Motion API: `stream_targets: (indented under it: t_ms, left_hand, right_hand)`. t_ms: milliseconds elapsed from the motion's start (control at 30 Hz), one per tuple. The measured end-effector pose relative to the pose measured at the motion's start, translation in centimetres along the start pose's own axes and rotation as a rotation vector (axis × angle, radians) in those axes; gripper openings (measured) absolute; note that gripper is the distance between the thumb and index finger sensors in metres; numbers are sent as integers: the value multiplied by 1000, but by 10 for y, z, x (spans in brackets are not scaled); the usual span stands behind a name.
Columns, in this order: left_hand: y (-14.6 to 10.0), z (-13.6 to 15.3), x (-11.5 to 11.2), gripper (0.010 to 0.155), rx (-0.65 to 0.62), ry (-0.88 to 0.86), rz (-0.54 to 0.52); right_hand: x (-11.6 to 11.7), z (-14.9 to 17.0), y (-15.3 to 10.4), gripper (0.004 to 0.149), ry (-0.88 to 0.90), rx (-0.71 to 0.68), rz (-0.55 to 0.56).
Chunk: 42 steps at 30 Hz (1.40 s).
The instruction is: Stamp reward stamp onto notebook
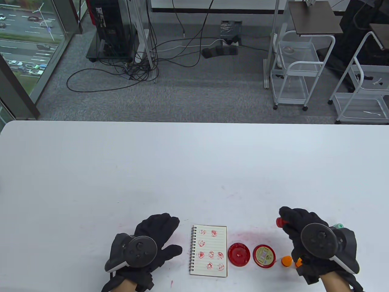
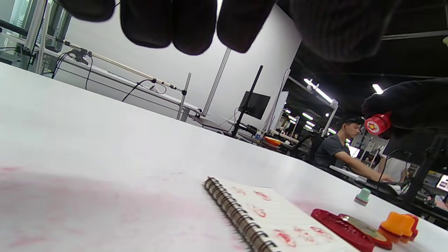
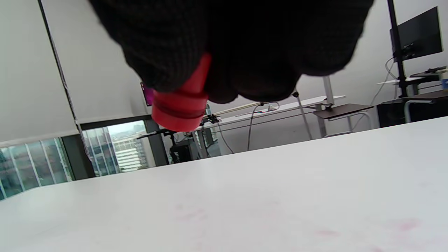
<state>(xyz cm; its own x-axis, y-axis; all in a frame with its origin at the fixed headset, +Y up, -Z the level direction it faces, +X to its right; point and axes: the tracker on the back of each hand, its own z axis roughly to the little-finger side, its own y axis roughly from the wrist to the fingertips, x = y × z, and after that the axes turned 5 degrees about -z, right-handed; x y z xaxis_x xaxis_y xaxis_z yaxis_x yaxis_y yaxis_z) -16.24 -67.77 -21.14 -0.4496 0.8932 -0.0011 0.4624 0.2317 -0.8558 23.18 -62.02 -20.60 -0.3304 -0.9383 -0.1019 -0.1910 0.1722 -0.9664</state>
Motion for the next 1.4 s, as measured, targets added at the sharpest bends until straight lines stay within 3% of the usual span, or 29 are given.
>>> stream_targets:
  t_ms: [133,333,400,600,800,1167,1233,1400]
  left_hand:
    - [2,-13,-6,82,-19,-64,-7]
    - [5,-29,-13,80,-77,-148,-27]
    - [6,-32,-16,79,-82,-151,-22]
    - [10,-51,-29,80,-160,54,-32]
    - [11,-60,-35,67,-202,131,-75]
    - [11,-57,-32,66,-198,73,-80]
    - [9,-49,-31,65,-167,105,-97]
    - [12,-15,-40,66,11,76,70]
  right_hand:
    - [16,-31,3,48,98,-72,7]
    - [64,-70,8,48,304,-179,42]
    - [76,-76,9,48,346,-182,4]
    - [98,-96,1,50,537,-162,-23]
    - [101,-97,-1,50,550,-175,-26]
    - [101,-97,-2,48,543,-180,-12]
    - [96,-86,-6,48,561,-121,57]
    - [87,-70,-7,48,614,-63,113]
